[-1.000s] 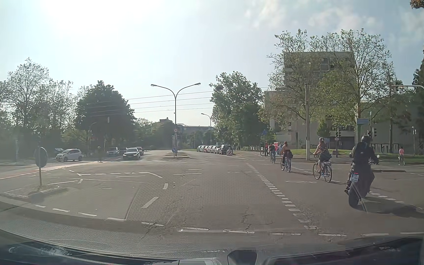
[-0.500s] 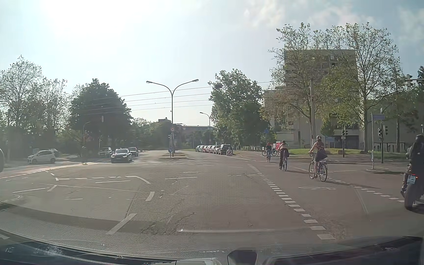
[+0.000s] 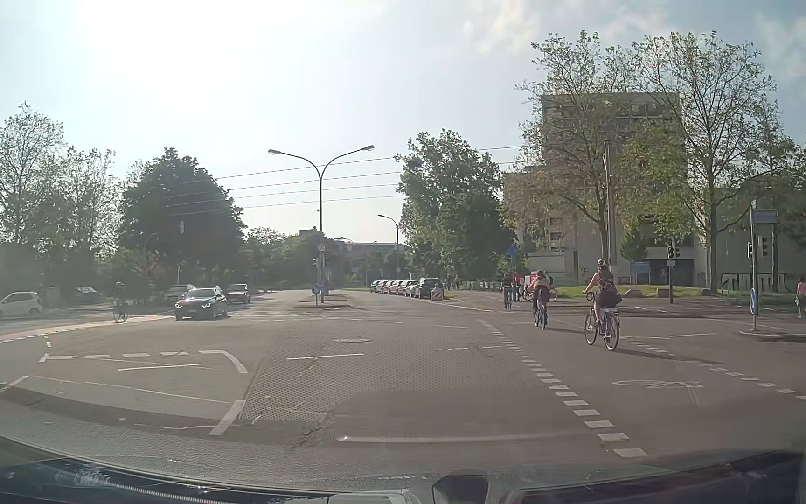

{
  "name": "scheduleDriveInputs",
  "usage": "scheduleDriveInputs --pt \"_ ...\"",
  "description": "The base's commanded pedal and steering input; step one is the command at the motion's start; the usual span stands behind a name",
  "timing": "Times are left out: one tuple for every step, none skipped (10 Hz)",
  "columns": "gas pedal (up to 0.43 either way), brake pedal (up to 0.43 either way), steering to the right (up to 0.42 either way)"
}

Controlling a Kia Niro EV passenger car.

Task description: Follow the waypoints while adhering to traffic rules and regulations

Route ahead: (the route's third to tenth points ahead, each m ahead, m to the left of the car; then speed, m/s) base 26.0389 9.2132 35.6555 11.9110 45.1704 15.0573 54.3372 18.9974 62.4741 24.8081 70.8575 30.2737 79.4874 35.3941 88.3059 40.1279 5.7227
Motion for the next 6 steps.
scheduleDriveInputs --pt "0.280 0.000 0.000" --pt "0.280 0.000 -0.001" --pt "0.280 0.000 0.000" --pt "0.280 0.000 0.000" --pt "0.280 0.000 -0.001" --pt "0.280 0.000 -0.003"
